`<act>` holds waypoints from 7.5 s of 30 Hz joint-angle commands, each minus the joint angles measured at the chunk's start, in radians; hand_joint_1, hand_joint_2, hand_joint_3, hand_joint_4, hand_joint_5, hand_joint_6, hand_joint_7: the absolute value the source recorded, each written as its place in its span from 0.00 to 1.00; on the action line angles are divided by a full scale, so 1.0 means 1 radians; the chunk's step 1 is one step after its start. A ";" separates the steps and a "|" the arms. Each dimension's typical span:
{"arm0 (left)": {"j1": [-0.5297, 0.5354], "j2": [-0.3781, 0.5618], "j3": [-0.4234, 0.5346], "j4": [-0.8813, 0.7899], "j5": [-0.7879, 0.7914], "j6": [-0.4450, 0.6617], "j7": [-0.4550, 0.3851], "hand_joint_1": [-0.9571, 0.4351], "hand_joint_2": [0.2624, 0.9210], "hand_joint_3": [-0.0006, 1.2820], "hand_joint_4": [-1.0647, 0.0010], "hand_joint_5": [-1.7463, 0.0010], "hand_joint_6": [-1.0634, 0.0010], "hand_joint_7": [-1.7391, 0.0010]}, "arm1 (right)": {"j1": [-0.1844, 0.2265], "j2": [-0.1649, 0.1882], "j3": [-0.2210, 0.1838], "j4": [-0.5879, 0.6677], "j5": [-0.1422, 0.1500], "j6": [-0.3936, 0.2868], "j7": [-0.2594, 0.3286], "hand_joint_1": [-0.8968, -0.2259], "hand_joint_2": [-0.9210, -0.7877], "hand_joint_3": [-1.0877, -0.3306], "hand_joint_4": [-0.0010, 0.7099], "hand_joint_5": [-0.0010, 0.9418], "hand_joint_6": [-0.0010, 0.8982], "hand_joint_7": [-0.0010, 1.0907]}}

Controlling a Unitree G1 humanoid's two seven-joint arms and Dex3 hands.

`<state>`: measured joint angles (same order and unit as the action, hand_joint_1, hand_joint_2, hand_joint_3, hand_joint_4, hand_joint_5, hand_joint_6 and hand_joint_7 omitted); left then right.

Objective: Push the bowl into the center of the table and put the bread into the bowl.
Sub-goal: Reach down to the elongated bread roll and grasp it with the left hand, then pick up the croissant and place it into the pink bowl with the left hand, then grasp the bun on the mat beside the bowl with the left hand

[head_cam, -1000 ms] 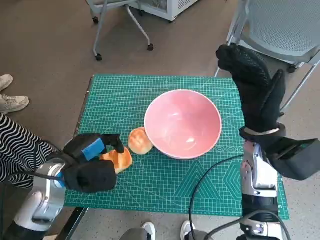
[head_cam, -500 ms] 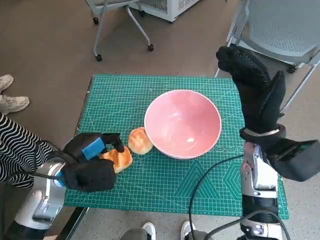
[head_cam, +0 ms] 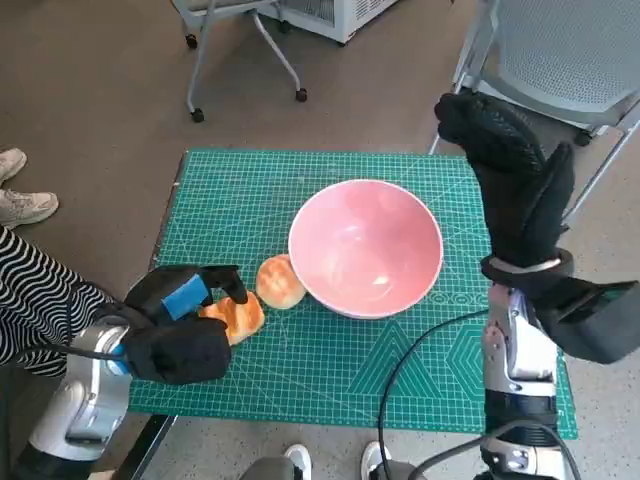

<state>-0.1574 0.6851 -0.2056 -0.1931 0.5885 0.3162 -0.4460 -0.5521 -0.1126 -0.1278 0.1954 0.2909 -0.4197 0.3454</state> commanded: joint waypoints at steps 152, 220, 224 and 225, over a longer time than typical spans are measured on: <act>-0.646 -0.255 -0.150 0.252 -0.168 -0.153 -0.325 0.43 0.71 0.00 1.00 1.00 0.98 0.98 | 0.072 -0.035 -0.048 -0.067 0.003 0.038 -0.032 0.33 0.00 0.58 0.24 0.00 0.03 0.55; -0.319 -0.208 0.107 0.771 -0.385 -0.603 -0.002 0.45 0.77 0.01 0.88 0.99 0.83 0.97 | 0.051 -0.048 -0.048 -0.043 0.043 0.054 0.012 0.33 0.00 0.60 0.25 0.00 0.05 0.55; -0.323 -0.214 0.098 0.816 -0.385 -0.612 0.000 0.46 0.77 0.01 0.88 1.00 0.83 0.97 | 0.053 -0.049 -0.049 -0.048 0.041 0.057 0.012 0.33 0.00 0.59 0.25 0.00 0.05 0.55; -0.324 -0.215 0.096 0.823 -0.385 -0.614 0.001 0.46 0.78 0.01 0.88 1.00 0.82 0.97 | 0.053 -0.049 -0.048 -0.049 0.041 0.057 0.012 0.33 0.00 0.59 0.25 0.00 0.05 0.54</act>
<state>-0.4678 0.4744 -0.1005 0.5994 0.1980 -0.2788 -0.4511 -0.5102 -0.1543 -0.1751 0.1478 0.3202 -0.3815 0.3490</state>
